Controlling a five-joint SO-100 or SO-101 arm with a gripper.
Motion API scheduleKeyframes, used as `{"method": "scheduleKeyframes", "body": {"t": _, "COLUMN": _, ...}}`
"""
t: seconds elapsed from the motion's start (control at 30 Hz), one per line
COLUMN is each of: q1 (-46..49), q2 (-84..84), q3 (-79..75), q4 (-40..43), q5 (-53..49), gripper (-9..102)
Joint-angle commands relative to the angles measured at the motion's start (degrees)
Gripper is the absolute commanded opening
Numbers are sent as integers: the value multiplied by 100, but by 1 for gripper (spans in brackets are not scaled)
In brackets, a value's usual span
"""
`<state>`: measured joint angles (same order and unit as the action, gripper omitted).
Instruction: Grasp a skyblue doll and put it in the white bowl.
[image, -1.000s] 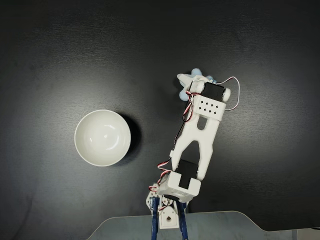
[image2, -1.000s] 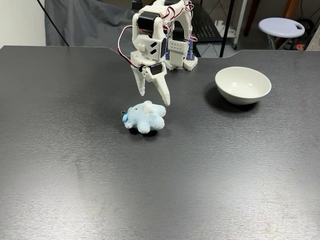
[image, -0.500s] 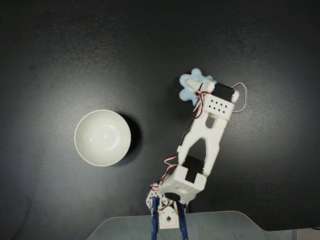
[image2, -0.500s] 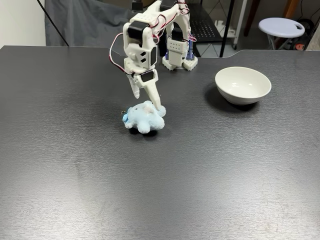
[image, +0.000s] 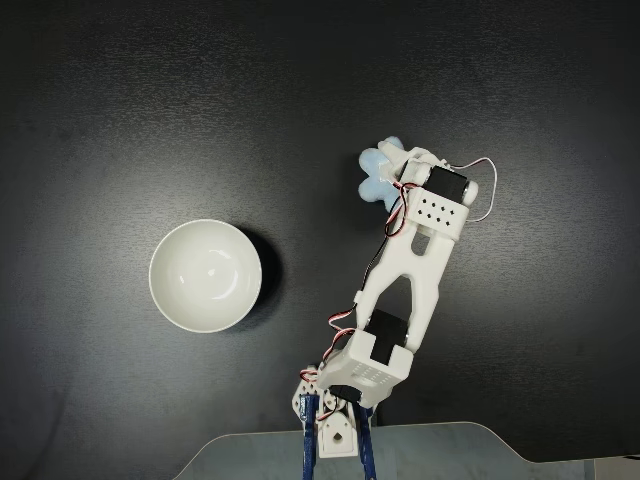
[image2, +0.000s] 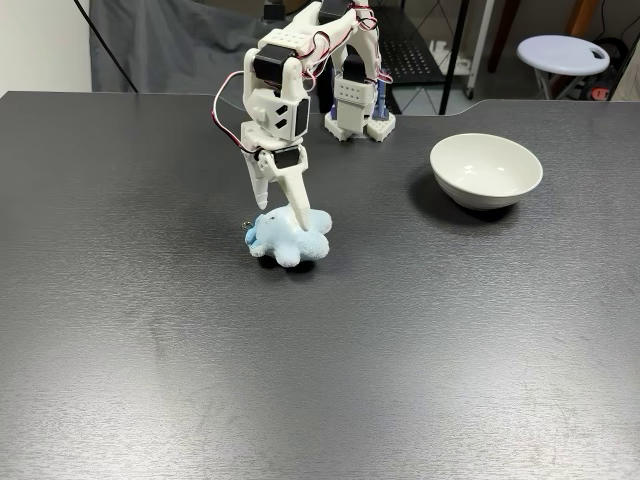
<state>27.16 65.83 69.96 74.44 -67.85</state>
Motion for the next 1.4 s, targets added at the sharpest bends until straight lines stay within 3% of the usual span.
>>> {"method": "scheduleKeyframes", "body": {"t": 0.0, "q1": -176, "q2": 123, "q3": -237, "q4": -44, "q5": 44, "gripper": 52}}
{"method": "scheduleKeyframes", "body": {"t": 0.27, "q1": -527, "q2": 141, "q3": 536, "q4": -114, "q5": 35, "gripper": 52}}
{"method": "scheduleKeyframes", "body": {"t": 0.93, "q1": -264, "q2": 237, "q3": 527, "q4": -141, "q5": 220, "gripper": 52}}
{"method": "scheduleKeyframes", "body": {"t": 1.13, "q1": -114, "q2": 193, "q3": 571, "q4": -721, "q5": 756, "gripper": 52}}
{"method": "scheduleKeyframes", "body": {"t": 1.37, "q1": -167, "q2": 141, "q3": 580, "q4": -738, "q5": 765, "gripper": 51}}
